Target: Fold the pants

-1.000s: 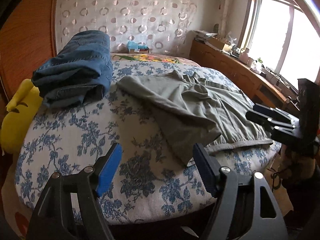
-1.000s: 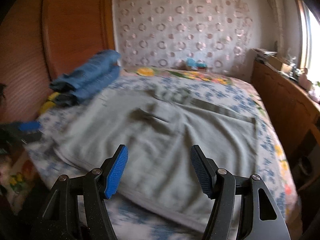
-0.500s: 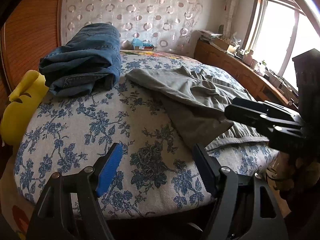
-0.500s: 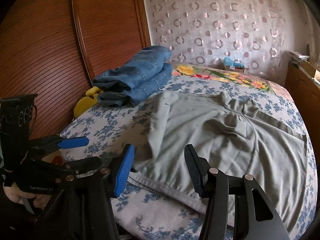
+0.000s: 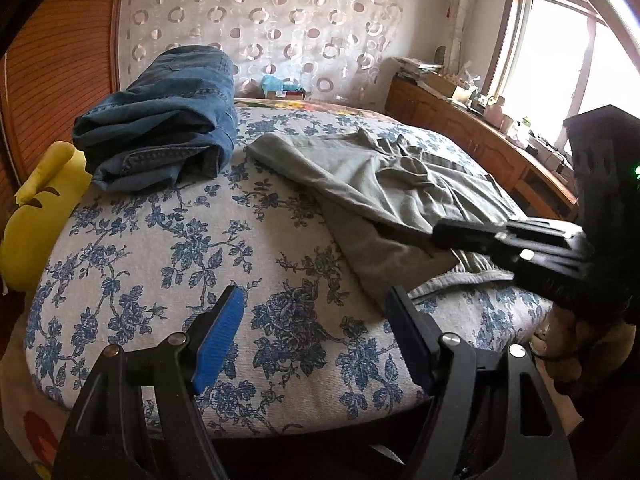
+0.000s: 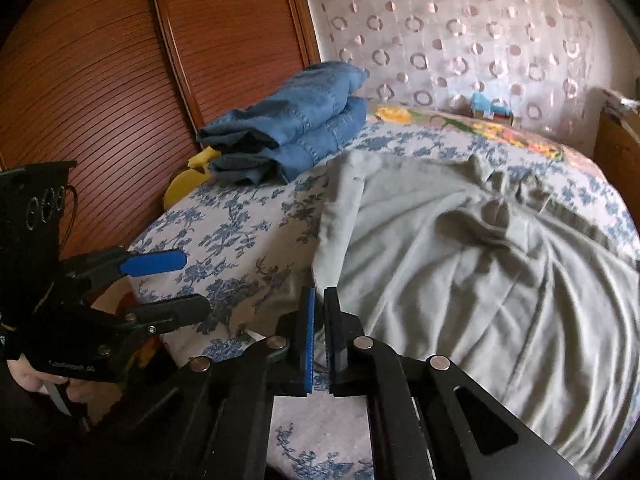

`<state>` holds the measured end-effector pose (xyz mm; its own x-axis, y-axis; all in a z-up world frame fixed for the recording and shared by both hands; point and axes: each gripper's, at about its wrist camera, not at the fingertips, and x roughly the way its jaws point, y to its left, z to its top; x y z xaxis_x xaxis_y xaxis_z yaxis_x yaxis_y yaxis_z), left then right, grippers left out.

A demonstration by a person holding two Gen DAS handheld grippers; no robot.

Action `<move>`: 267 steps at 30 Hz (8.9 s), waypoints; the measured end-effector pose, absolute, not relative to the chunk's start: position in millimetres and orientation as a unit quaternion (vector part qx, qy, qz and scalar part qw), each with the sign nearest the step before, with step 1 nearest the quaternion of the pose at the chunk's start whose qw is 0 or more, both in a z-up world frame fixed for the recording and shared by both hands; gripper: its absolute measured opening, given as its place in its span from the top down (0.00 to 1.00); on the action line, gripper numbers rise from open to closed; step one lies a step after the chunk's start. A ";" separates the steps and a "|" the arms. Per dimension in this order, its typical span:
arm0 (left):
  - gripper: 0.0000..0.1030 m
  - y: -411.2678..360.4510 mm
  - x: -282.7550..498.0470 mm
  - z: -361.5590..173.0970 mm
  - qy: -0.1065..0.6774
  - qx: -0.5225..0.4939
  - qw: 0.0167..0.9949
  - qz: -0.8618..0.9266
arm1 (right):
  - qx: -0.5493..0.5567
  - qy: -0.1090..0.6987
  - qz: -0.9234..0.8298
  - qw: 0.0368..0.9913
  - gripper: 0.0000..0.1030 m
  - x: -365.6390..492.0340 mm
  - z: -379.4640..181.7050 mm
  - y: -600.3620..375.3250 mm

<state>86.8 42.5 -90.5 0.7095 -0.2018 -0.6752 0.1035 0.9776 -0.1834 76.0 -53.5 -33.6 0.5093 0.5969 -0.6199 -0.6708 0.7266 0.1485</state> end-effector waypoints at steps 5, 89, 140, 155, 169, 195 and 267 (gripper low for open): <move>0.28 38.0 87.5 -91.6 0.374 -0.063 0.922 -0.085 | -0.053 0.309 0.349 0.883 1.00 70.5 -22.7 -70.5; 0.28 -99.2 136.7 -78.5 0.356 0.023 0.920 -0.161 | 0.034 0.328 0.201 0.922 0.98 -5.1 -23.4 -253.3; 0.28 -10.7 169.6 -54.4 0.356 0.008 0.925 -0.133 | -0.054 0.361 0.310 0.878 0.68 96.0 -1.5 -127.1; 0.28 13.9 196.3 -62.2 0.376 -0.012 0.918 -0.124 | -0.104 0.408 0.321 0.848 0.68 121.6 -12.6 -96.2; 0.28 9.6 200.2 -72.7 0.385 -0.005 0.914 -0.130 | -0.107 0.402 0.304 0.857 0.96 123.3 -17.4 -91.5; 0.28 -59.6 236.3 -83.4 0.410 0.024 0.896 -0.169 | -0.039 0.342 0.148 0.927 0.96 174.0 27.5 -241.7; 0.28 -102.4 114.6 -78.7 0.377 0.055 0.906 -0.185 | -0.007 0.365 0.144 0.920 0.60 17.1 14.1 -277.4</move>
<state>114.7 -102.4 -78.7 0.6469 -0.2940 -0.7036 0.3776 0.9251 -0.0394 17.1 -277.4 14.1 0.6923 0.2605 -0.6730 -0.2704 0.9583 0.0928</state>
